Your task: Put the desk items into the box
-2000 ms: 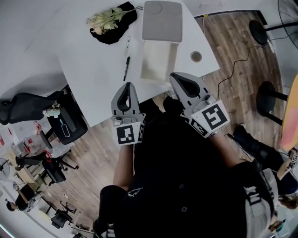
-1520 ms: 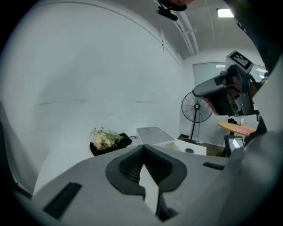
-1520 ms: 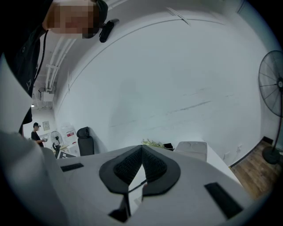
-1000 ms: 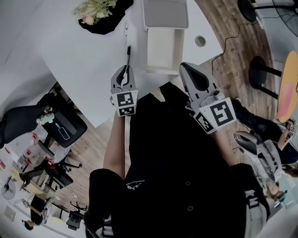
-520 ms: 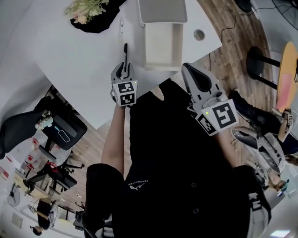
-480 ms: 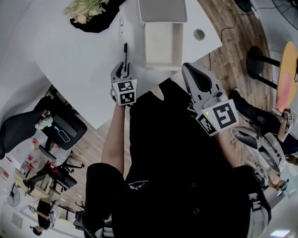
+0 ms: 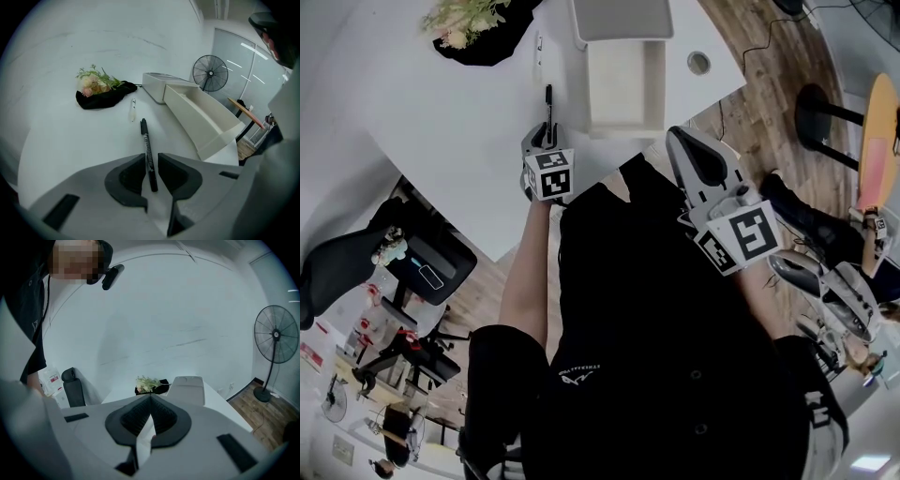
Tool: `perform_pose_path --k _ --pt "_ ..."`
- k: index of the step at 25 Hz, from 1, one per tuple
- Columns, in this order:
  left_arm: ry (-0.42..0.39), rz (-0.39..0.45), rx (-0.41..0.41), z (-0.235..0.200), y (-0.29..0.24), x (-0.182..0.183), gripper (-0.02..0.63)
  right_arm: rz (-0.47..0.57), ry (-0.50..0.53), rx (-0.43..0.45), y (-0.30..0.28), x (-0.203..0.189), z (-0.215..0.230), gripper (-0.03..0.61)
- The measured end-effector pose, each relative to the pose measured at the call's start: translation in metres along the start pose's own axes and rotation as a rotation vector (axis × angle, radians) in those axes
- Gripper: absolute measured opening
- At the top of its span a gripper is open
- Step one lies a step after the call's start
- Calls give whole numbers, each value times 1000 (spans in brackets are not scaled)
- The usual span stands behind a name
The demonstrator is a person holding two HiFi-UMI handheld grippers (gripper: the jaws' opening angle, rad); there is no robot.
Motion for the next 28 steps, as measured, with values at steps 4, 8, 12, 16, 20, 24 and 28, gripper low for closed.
perform_pose_path --k 4,8,12,16,20,24,28 --pt "-10 -6 14 -1 -1 1 81 4 -5 -5 1 0 2 -2" --pt "-13 -25 25 -3 1 1 46 3 -5 3 1 -1 1 -2" --pt "22 -23 33 -7 4 -1 44 0 -3 12 -2 -3 1 -2" --pt "64 8 56 -12 17 11 44 2 4 28 -2 -3 1 -2" --pt "104 54 79 -16 31 27 44 7 10 42 0 -2 0 -2" --pt "137 119 105 -20 46 44 44 20 17 54 2 0 1 -2" --pt "169 184 126 -20 66 65 44 42 26 66 6 4 4 -2"
Point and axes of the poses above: the fingertips, and each gripper's own axes: y backward along the fingers, z to its right, x out of its top, the point moved 6 cm from there along y, backward along the fingers, and after that the axes turned 13 degrees about x, right-handed, at the moved point
